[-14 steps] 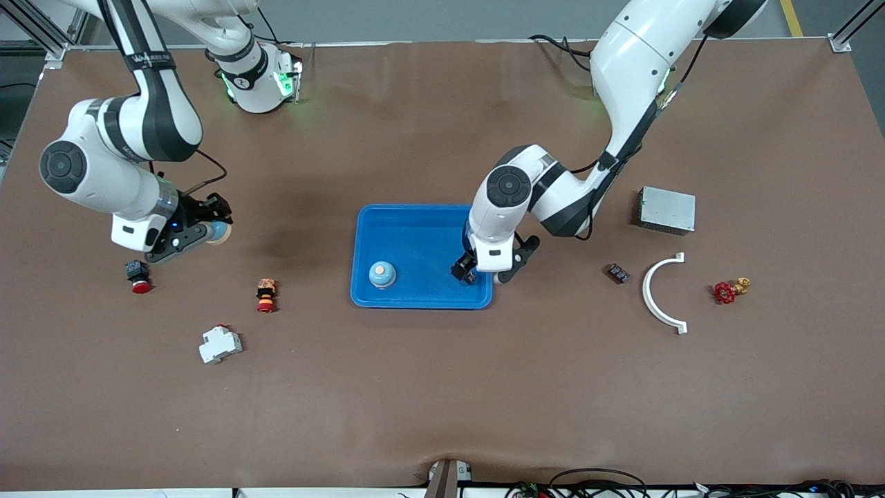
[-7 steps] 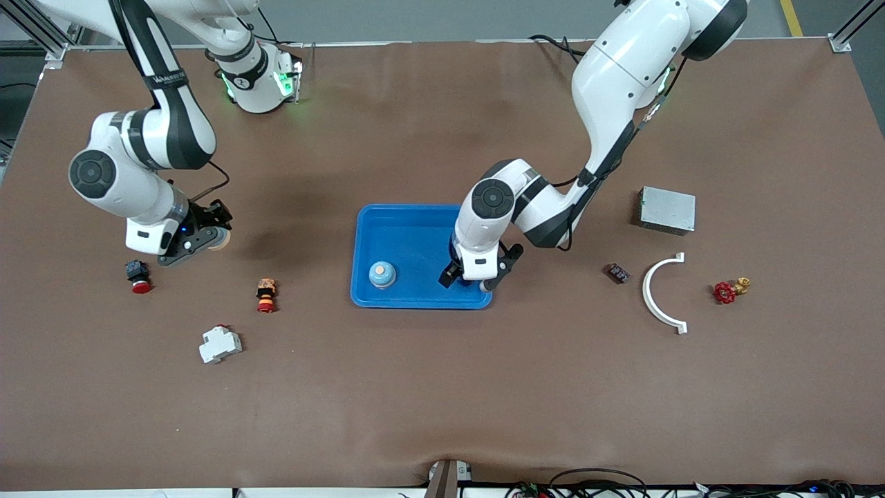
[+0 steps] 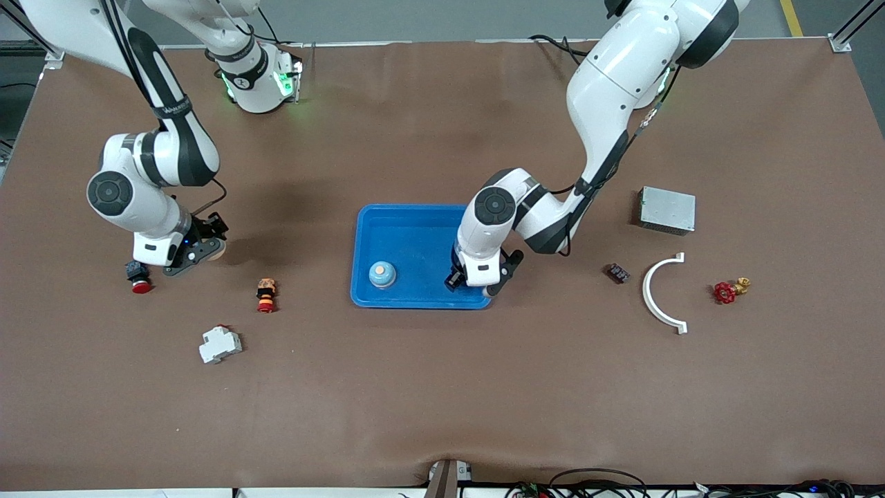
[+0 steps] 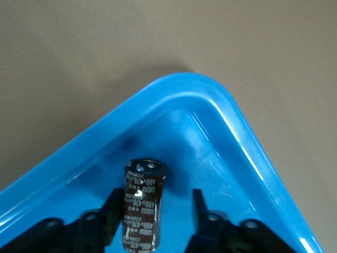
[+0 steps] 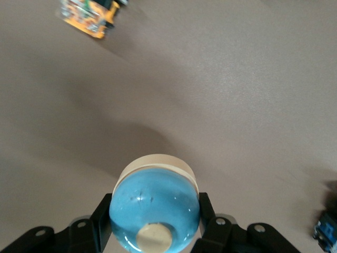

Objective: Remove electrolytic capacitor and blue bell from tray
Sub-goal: 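Grasp the second capacitor with the left gripper while the right gripper sets the bell down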

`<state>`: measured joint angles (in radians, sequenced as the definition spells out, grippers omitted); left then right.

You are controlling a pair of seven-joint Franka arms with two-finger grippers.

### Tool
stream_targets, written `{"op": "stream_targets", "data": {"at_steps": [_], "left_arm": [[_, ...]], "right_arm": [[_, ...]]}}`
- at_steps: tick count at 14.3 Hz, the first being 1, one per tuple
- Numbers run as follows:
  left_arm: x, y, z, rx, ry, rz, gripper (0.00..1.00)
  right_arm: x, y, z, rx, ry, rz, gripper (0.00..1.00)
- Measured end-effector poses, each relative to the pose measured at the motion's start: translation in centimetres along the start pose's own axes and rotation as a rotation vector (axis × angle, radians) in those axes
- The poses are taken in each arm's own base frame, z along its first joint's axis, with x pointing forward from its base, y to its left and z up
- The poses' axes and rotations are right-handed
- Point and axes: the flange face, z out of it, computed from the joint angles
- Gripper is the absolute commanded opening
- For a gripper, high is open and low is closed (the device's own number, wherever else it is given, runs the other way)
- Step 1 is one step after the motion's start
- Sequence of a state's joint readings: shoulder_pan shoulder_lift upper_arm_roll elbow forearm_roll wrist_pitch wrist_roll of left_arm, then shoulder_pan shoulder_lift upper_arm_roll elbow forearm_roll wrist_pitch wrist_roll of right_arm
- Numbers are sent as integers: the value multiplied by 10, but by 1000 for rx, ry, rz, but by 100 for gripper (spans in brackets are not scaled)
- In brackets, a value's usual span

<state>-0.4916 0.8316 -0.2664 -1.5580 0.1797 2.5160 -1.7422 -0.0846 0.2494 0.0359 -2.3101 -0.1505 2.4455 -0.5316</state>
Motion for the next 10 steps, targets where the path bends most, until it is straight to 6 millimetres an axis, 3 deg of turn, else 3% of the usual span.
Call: {"op": "stream_targets", "data": {"at_steps": [3, 5, 6, 9, 10], "left_arm": [[-3, 1, -1, 3, 3, -11, 0], [-4, 5, -14, 16, 12, -12, 0], [-4, 11, -29, 9, 18, -15, 0], [2, 26, -93, -21, 45, -19, 0], [7, 28, -114, -30, 55, -26, 0]], "right_arm": [[-5, 13, 27, 4, 13, -33, 22], [-9, 18, 39, 13, 9, -37, 27], [-10, 18, 44, 19, 4, -39, 36], [-9, 15, 54, 28, -2, -48, 42], [-8, 14, 56, 29, -1, -50, 54]]}}
